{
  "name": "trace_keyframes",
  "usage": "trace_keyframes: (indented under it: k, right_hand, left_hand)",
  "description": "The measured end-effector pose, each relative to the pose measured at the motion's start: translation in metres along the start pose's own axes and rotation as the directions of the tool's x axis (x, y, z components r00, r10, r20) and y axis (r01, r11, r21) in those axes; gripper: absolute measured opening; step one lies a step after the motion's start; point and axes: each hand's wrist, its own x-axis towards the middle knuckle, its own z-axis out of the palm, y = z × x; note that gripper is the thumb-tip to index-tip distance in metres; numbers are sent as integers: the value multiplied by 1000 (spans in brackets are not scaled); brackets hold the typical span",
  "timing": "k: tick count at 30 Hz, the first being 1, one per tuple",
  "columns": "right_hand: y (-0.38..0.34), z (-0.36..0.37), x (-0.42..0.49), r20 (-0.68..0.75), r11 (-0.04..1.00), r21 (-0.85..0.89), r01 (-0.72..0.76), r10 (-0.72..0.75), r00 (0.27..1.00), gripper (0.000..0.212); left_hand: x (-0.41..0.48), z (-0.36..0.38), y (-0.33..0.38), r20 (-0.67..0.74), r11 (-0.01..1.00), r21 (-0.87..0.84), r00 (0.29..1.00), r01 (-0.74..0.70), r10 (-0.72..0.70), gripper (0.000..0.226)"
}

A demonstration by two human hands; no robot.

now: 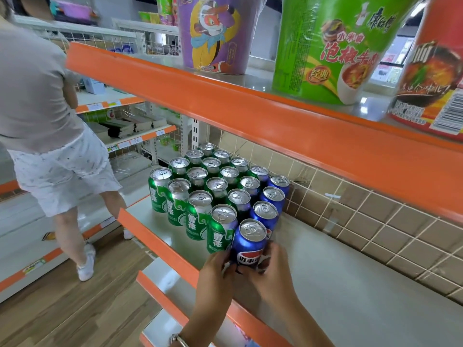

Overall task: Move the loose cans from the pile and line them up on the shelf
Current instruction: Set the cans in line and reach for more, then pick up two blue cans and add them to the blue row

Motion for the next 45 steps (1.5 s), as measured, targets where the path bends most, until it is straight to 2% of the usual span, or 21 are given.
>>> trace_keyframes:
  k: [3,6,9,12,14,16,18,22,29,34,37,39,40,42,45]
  right_hand:
    - [4,14,-1,-90,999,34,-40,43,995,67]
    - [3,17,0,-106,997,50,-61,66,992,73]
    - [-2,20,-1,-88,996,26,-87,89,992,86]
    - [-8,21,-5,-153,996,26,-84,87,984,100]
    - [-7,22,-4,-185,996,41,-82,88,979,114]
    - [-10,24,0,-159,991,96,-95,109,981,128]
    - [-3,29,8,-139,981,182,-69,95,986,133]
    - [-9,32,14,-158,957,288,18,30,987,119]
    - [-10,39,16,-166,948,317,11,44,985,119]
    - [-17,37,13,-147,939,342,20,33,989,117]
    - [-15,34,15,-117,944,330,16,25,993,114]
    - [-11,34,16,-125,962,271,-25,61,990,122]
    - [-13,32,15,-105,968,240,-71,99,990,126]
    - [-18,22,7,-77,992,112,-62,71,995,124]
    - [-20,-6,-17,-36,969,140,-204,211,977,117]
  left_hand:
    - [5,-1,5,11,1000,21,1000,-15,14,44]
    - [-3,0,8,50,999,-33,999,21,-19,50]
    - [-8,1,4,71,996,-78,997,31,-25,48]
    - [-7,-4,2,62,985,-163,997,52,-43,50]
    - [-5,-10,0,40,976,-210,998,51,-43,42]
    - [0,-19,-6,9,976,-213,999,47,-46,54]
    - [12,-33,-11,-24,968,-233,995,87,-95,72]
    - [37,-58,-17,-57,931,-323,978,170,-199,70]
    - [51,-57,-21,93,896,-408,985,173,-148,70]
    - [53,-49,-25,128,904,-386,981,183,-144,93]
    - [39,-44,-14,78,912,-367,983,184,-167,83]
    - [20,-37,-4,9,926,-338,984,168,-176,75]
    - [10,-32,1,2,937,-321,990,137,-144,75]
    - [-10,-19,7,61,963,-267,998,30,-14,73]
    - [-30,5,16,235,977,-192,963,-89,134,63]
